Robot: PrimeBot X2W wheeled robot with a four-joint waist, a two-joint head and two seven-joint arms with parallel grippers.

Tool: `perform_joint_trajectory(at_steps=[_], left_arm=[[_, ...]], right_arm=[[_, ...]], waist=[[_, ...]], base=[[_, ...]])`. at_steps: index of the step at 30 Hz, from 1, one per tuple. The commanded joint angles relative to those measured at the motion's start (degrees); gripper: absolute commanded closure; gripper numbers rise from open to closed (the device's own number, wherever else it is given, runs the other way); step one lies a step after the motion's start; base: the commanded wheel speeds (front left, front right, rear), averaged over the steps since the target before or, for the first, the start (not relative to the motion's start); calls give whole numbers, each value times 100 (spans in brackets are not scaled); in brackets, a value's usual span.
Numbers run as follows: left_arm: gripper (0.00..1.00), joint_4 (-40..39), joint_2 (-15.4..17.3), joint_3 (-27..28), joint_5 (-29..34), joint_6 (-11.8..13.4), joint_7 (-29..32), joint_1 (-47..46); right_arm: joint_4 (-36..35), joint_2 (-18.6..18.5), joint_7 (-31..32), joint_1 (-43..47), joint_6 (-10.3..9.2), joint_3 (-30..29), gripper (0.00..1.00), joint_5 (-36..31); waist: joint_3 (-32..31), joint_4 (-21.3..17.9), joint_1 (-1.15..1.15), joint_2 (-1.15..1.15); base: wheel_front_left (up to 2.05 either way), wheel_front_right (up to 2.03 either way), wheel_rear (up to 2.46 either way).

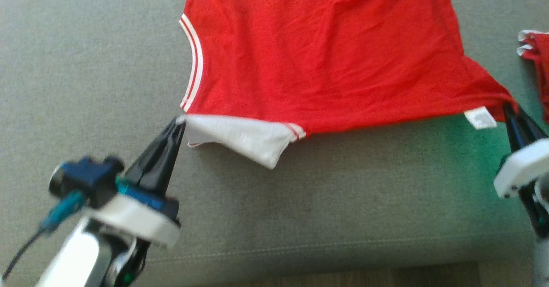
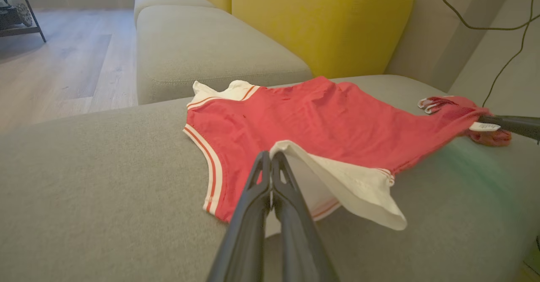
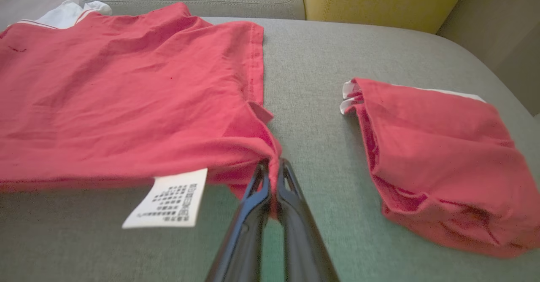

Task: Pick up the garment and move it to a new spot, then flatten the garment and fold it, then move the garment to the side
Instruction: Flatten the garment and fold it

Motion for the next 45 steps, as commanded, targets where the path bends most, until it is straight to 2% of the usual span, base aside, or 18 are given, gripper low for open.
perform_joint_trajectory(at_steps=[1, 8, 14, 19, 21, 22, 23, 26, 29, 35, 40, 45], left_arm=[[100, -33, 56, 208, 2, -49, 10, -370], [100, 1155, -367, 114, 34, -268, -269, -1651], [100, 1961, -504, 179, 273, -198, -628, -2453], [100, 2513, -657, 43, 335, -387, -933, -2902], [100, 2736, -743, -15, 394, -436, -1055, -3036], [58, 2834, -793, -11, 435, -414, -1102, -3070], [0, 2914, -854, 18, 442, -392, -1139, -3076], [0, 2996, -941, 112, 462, -336, -1181, -3024], [0, 2811, -1062, 385, 468, -172, -1196, -2726], [0, 2359, -1420, 869, 184, 137, -1199, -1448], [0, 2379, -1673, 734, -252, 145, -777, -668], [0, 2619, -1643, 551, -57, 308, -535, -678]], right_arm=[[-112, -110, 6, -318, -3, 89, 100, -39], [708, -137, -122, -1245, -3, 101, 100, -229], [1343, -180, -472, -1974, -3, 155, 100, -374], [1883, -193, -761, -2424, -3, 232, 100, -503], [2092, -193, -938, -2542, -3, 307, 44, -523], [2188, -185, -1026, -2580, -3, 319, 0, -530], [2264, -165, -1123, -2599, -3, 331, 0, -527], [2359, -113, -1299, -2585, -3, 350, 0, -470], [2320, -57, -1631, -2440, -3, 323, 0, -366], [1924, 213, -1999, -1694, -3, 306, 0, -89], [1504, 407, -1953, -1115, -3, 340, 0, 93], [1264, 515, -1838, -891, -3, 364, 0, 157]], waist=[[59, 30, 0, 0], [352, 101, 0, 0], [631, 100, 0, 0], [787, 130, 0, 0], [789, 141, 0, 0], [771, 140, 0, 0], [740, 135, 0, 0], [660, 116, 0, 0], [486, 74, 0, 0], [45, -16, 0, 0], [-130, -68, 0, 0], [-116, -155, 0, 0]], base=[[0, 0, 0], [0, 0, 0], [0, 0, 0], [0, 0, 0], [0, 0, 0], [0, 0, 0], [0, 0, 0], [0, 0, 0], [0, 0, 0], [0, 0, 0], [0, 0, 0], [0, 0, 0]])
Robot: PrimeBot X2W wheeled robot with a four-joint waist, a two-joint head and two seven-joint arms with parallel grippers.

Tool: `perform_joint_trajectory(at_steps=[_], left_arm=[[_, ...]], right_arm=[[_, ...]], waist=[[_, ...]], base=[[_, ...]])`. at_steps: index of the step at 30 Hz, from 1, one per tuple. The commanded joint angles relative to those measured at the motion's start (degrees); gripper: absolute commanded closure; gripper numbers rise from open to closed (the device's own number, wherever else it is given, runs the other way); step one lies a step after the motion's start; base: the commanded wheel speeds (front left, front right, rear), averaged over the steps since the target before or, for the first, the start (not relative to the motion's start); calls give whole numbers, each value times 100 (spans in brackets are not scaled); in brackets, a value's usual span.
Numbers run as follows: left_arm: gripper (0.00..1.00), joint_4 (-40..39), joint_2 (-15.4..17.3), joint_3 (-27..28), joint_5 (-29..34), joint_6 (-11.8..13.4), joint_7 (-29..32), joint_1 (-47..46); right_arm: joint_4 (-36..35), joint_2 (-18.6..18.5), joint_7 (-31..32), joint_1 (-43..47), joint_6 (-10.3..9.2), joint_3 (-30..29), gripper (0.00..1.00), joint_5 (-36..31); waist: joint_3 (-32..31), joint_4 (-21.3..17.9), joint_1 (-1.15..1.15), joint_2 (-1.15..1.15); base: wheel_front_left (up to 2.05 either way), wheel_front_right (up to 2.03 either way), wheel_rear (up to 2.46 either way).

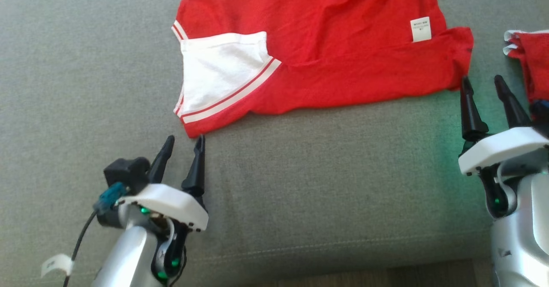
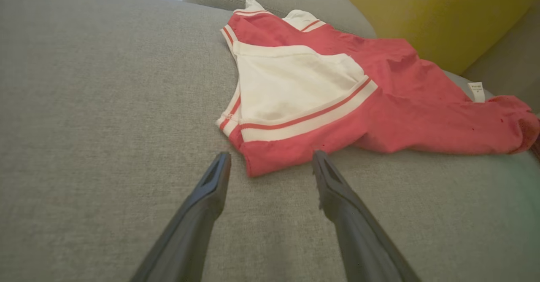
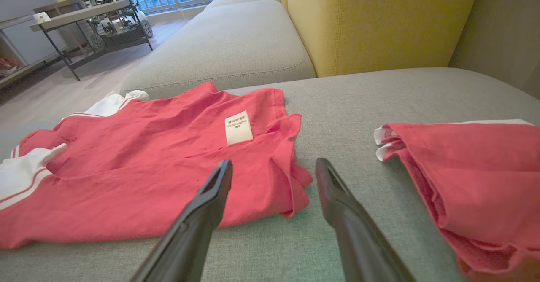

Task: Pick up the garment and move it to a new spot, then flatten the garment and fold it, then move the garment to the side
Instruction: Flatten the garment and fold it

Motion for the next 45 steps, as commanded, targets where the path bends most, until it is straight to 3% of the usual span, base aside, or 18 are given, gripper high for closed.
perform_joint_trajectory(at_steps=[1, 9, 10, 11, 12, 13, 20, 31, 32, 35, 36, 41, 45], left_arm=[[0, -89, 70, 168, 61, 58, -2, -282], [0, 535, 36, 172, -28, 53, 242, -794], [4, 630, 43, 155, -34, 38, 296, -844], [54, 695, 52, 138, -26, 20, 309, -894], [93, 739, 51, 139, -35, -2, 285, -938], [100, 775, 55, 146, -48, -27, 254, -979], [100, 805, 190, 243, -32, -76, -146, -1029], [100, 672, 309, 276, -42, -53, -253, -1017], [100, 653, 322, 273, -45, -57, -257, -1049], [100, 631, 341, 264, -42, -57, -266, -1091], [100, 627, 349, 263, -43, -58, -270, -1103], [100, 602, 384, 244, -35, -52, -302, -1091], [100, 408, 471, 239, -52, -78, -327, -920]], right_arm=[[-243, 26, 34, -11, -2, 136, 0, 26], [-388, 76, 256, 8, -2, 107, 0, 21], [-392, 79, 294, 4, -2, 86, 0, 19], [-382, 81, 341, -3, -2, 60, 0, 22], [-360, 83, 385, -17, -2, 21, 0, 28], [-327, 84, 423, -41, -2, -30, 0, 60], [258, 87, 653, -374, -2, -119, 0, 368], [1189, 88, 908, -1000, -2, -363, 1, -302], [1353, 88, 928, -1111, -2, -369, 29, -358], [1560, 88, 952, -1228, -2, -289, 68, -368], [1617, 88, 963, -1252, -2, -261, 100, -361], [1648, 88, 979, -1181, -2, -295, 100, -465], [1226, 74, 1126, -883, -2, -218, 100, -369]], waist=[[39, -31, 1, 0], [255, -170, 1, 0], [277, -175, 1, 0], [297, -181, 1, 0], [311, -182, 1, 0], [322, -178, 1, 0], [272, -91, 1, 0], [285, 168, 1, 0], [313, 206, 1, 0], [339, 239, 1, 0], [344, 245, 1, 0], [272, 269, 1, 0], [148, 229, 1, 0]], base=[[0, 0, 0], [0, 0, 0], [0, 0, 0], [0, 0, 0], [0, 0, 0], [0, 0, 0], [0, 0, 0], [0, 0, 0], [0, 0, 0], [0, 0, 0], [0, 0, 0], [0, 0, 0], [0, 0, 0]])
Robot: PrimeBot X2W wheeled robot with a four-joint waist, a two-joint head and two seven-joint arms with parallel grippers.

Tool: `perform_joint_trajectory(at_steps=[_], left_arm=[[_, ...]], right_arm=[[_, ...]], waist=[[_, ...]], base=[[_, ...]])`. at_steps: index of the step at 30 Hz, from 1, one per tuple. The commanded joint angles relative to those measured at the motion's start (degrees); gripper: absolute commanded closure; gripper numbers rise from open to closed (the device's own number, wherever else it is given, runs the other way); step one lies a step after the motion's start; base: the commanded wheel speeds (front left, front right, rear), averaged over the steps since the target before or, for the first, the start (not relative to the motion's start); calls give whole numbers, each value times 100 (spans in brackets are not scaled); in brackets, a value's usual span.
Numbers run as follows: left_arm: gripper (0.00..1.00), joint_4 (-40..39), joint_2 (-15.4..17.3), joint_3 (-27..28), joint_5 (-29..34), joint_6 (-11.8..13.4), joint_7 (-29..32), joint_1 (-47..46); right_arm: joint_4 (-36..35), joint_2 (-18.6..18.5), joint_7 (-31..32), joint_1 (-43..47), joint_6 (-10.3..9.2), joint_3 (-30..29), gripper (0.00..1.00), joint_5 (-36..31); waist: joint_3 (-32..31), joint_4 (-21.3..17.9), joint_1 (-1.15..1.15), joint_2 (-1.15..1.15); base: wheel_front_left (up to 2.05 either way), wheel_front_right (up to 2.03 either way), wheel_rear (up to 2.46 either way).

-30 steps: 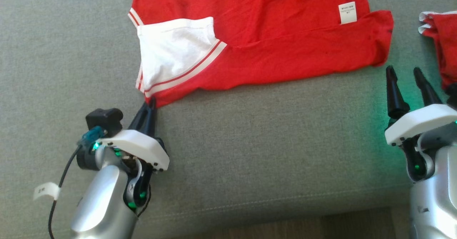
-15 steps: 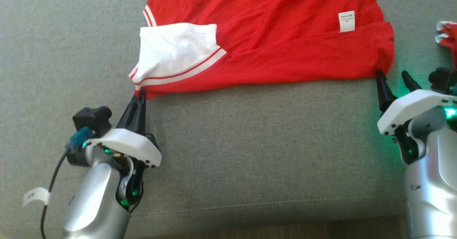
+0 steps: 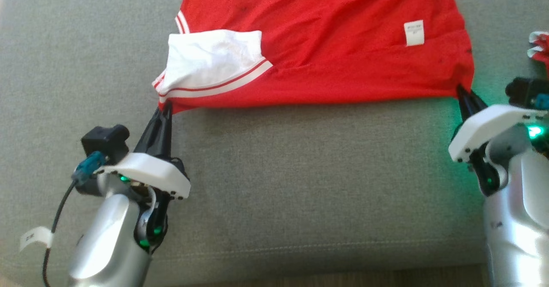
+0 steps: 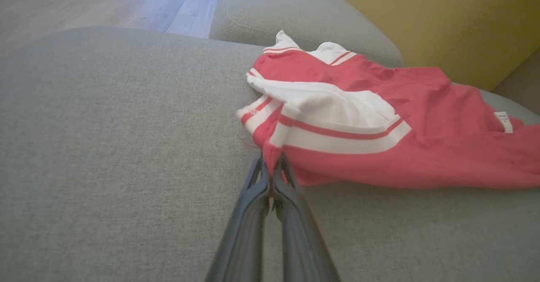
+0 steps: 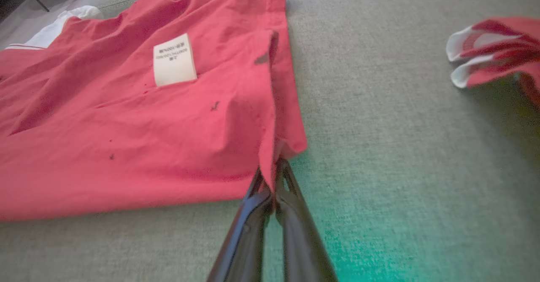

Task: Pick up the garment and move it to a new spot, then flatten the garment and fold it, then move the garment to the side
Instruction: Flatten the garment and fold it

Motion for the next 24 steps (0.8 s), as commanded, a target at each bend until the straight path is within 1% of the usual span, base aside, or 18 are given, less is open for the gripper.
perform_joint_trajectory(at_steps=[1, 4, 6, 8, 11, 14, 17, 19, 20, 21, 22, 23, 24], left_arm=[[100, -287, 248, 220, -21, -15, -59, 20], [100, -565, 354, 222, -107, -49, 60, 310], [100, -813, 427, 212, -192, -48, 234, 592], [100, -1096, 514, 183, -258, -32, 434, 904], [100, -1570, 629, 90, -347, 17, 787, 1420], [100, -2065, 722, -29, -416, 119, 1163, 1921], [100, -2503, 814, -116, -453, 279, 1518, 2344], [100, -2725, 862, -137, -482, 392, 1718, 2543], [100, -2725, 862, -137, -482, 392, 1718, 2543], [100, -2876, 881, -122, -495, 485, 1814, 2631], [100, -2876, 881, -122, -495, 485, 1814, 2631], [100, -2913, 893, -124, -490, 513, 1853, 2643], [65, -2937, 899, -122, -483, 545, 1888, 2639]], right_arm=[[-408, -32, 116, 206, -2, 181, 100, 91], [-1005, -222, 420, 631, -2, 399, 100, 360], [-1424, -442, 640, 979, -2, 487, 100, 528], [-1788, -633, 834, 1319, -2, 426, 100, 604], [-2261, -794, 1140, 1808, -2, 310, 100, 700], [-2679, -875, 1481, 2290, -2, 257, 100, 768], [-3024, -847, 1797, 2685, -2, 199, 100, 859], [-3200, -808, 1928, 2851, -2, 138, 100, 868], [-3200, -808, 1928, 2851, -2, 138, 100, 868], [-3334, -762, 1968, 2933, -2, 76, 82, 806], [-3334, -762, 1968, 2933, -2, 76, 82, 806], [-3380, -728, 1950, 2939, -2, 45, 22, 777], [-3433, -682, 1914, 2928, -2, 14, 0, 744]], waist=[[-76, -41, 0, 0], [-181, -97, 0, 0], [-248, -150, 0, 0], [-307, -196, 0, 0], [-368, -227, 0, 0], [-386, -224, 0, 0], [-381, -215, 0, 0], [-383, -213, 0, 0], [-383, -213, 0, 0], [-394, -201, 0, 0], [-394, -201, 0, 0], [-408, -195, 0, 0], [-421, -190, 0, 0]], base=[[0, 0, 0], [0, 0, 0], [0, 0, 0], [0, 0, 0], [0, 0, 0], [0, 0, 0], [0, 0, 0], [0, 0, 0], [0, 0, 0], [0, 0, 0], [0, 0, 0], [0, 0, 0], [0, 0, 0]])
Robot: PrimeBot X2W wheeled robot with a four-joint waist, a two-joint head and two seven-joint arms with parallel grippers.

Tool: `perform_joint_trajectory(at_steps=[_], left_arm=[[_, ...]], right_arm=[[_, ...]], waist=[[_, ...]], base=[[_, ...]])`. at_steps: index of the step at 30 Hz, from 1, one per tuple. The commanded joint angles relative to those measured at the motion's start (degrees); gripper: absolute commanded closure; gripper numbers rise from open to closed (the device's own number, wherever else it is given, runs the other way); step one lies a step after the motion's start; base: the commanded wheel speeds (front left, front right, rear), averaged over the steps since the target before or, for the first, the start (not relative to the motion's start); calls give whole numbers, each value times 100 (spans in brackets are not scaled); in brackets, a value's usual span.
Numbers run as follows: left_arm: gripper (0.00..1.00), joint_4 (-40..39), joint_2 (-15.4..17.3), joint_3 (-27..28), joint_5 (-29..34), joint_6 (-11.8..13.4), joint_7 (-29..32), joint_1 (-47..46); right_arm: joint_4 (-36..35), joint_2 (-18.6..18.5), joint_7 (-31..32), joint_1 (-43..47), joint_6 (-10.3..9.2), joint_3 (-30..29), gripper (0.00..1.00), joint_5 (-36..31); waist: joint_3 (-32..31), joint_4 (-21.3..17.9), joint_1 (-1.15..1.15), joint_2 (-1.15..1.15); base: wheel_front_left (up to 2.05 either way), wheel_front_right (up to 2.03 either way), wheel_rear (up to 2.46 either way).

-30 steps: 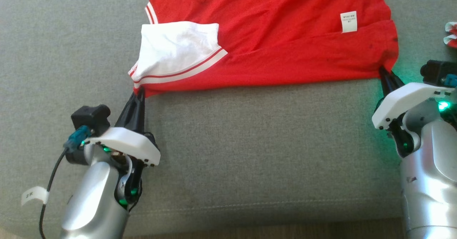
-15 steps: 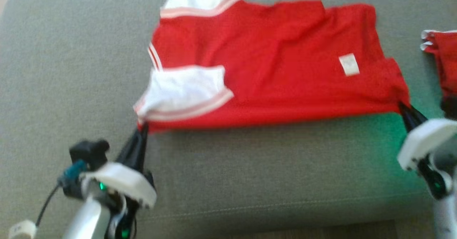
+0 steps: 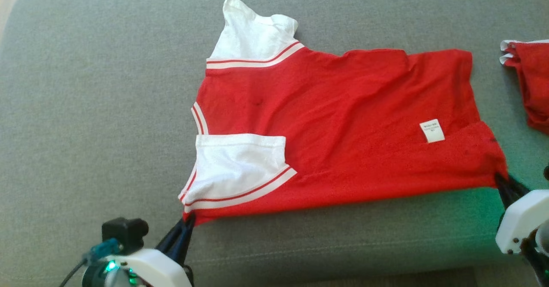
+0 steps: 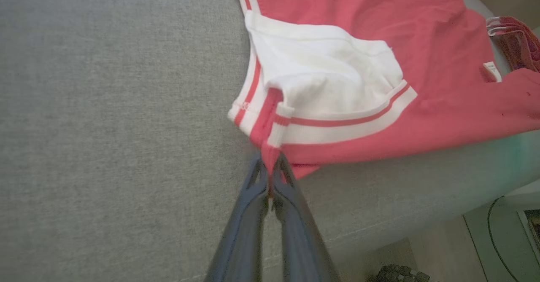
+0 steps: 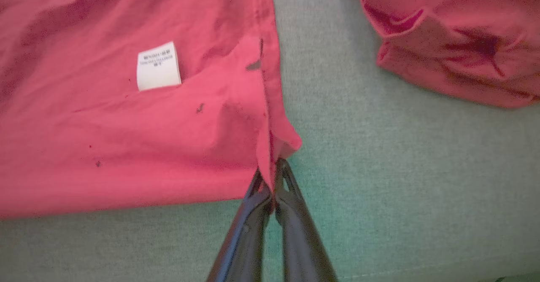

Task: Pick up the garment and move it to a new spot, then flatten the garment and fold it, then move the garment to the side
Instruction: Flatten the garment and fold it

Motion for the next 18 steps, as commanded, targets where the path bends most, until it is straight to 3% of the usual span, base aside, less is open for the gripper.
perform_joint_trajectory(at_steps=[1, 11, 15, 18], left_arm=[[0, -201, 121, 232, 36, 59, 5, -178], [0, -947, 377, 528, 330, 229, 199, -1151], [0, -823, 411, 473, 432, 19, 446, -2266], [0, -280, 445, 379, 366, -318, 793, -3283]], right_arm=[[-266, -86, -63, -90, -3, 16, 0, -58], [-1116, 228, -455, -429, -3, 65, 0, -461], [-1042, 312, -726, -672, -3, 393, 0, -498], [-917, 344, -894, -880, -3, 651, 0, -458]], waist=[[-14, 5, 0, 0], [89, -51, 0, 0], [298, -105, 0, 0], [532, -177, 0, 0]], base=[[0, 0, 0], [0, 0, 0], [0, 0, 0], [0, 0, 0]])
